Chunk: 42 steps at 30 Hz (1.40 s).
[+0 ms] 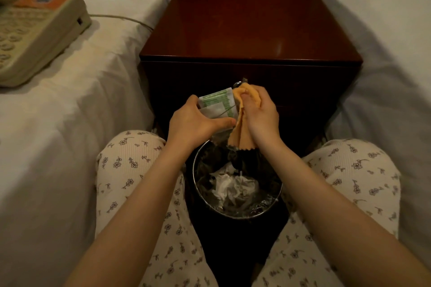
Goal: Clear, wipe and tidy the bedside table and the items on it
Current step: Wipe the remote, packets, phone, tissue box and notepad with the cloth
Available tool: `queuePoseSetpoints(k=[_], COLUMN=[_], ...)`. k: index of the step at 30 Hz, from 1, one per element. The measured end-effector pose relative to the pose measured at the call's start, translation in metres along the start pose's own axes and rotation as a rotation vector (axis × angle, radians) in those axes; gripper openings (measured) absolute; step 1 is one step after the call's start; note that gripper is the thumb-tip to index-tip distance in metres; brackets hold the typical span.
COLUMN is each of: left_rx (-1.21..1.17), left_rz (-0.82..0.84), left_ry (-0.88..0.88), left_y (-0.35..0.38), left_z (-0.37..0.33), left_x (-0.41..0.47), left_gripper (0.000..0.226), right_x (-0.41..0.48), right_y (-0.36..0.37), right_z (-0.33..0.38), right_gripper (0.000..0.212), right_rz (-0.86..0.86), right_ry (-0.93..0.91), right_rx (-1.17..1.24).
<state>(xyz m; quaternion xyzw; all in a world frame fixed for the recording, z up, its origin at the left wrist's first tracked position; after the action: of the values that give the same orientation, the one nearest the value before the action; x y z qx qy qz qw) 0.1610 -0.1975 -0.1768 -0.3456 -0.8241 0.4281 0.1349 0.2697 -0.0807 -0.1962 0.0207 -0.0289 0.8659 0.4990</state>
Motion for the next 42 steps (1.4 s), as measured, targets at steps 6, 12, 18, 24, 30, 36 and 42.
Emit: queuePoseSetpoints(k=[6,12,18,24,30,36,42], left_rx=[-0.016,-0.004,-0.001,-0.08,-0.311,-0.513,-0.603], left_rz=[-0.013,0.021,0.034,0.036,0.016,0.12,0.074], left_ry=[0.01,0.082,0.089,0.006,-0.158,-0.198,-0.248], left_y=[-0.004,-0.005,-0.001,0.004,0.014,0.026,0.025], left_z=[0.0,-0.004,-0.007,-0.001,0.008,0.005,0.013], left_x=[-0.001,-0.004,-0.007,-0.007,-0.003,-0.01,-0.002], left_gripper=[0.059,0.056,0.062,0.058,0.045,0.034,0.046], right_x=[0.007,0.005,0.009,0.008,-0.013,-0.021,-0.031], right_y=[0.001,0.002,0.0,-0.005,0.004,0.009,0.021], right_z=[-0.012,-0.011,0.007,-0.009,0.023,0.012,0.002], right_gripper=[0.016,0.018,0.017,0.014,0.029,0.031,0.024], right_rz=[0.012,0.09,0.035,0.044,-0.087,-0.105,0.027], right_ry=[0.25,0.271,0.107,0.216,-0.284,-0.298,-0.277], right_rx=[0.097,0.02,0.054,-0.161,-0.203,-0.287,-0.249])
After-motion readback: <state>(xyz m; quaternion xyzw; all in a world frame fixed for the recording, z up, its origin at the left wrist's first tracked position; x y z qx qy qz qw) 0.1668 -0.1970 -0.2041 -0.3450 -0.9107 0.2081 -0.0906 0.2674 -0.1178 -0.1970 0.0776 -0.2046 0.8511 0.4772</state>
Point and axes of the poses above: each hand's wrist, its own x-axis towards the middle knuckle, its own y-axis out of the palm, z = x × y, the point moved 6 cm from there along x, towards the middle knuckle, and after that the axes turned 11 degrees about x, right-handed, at the moved point
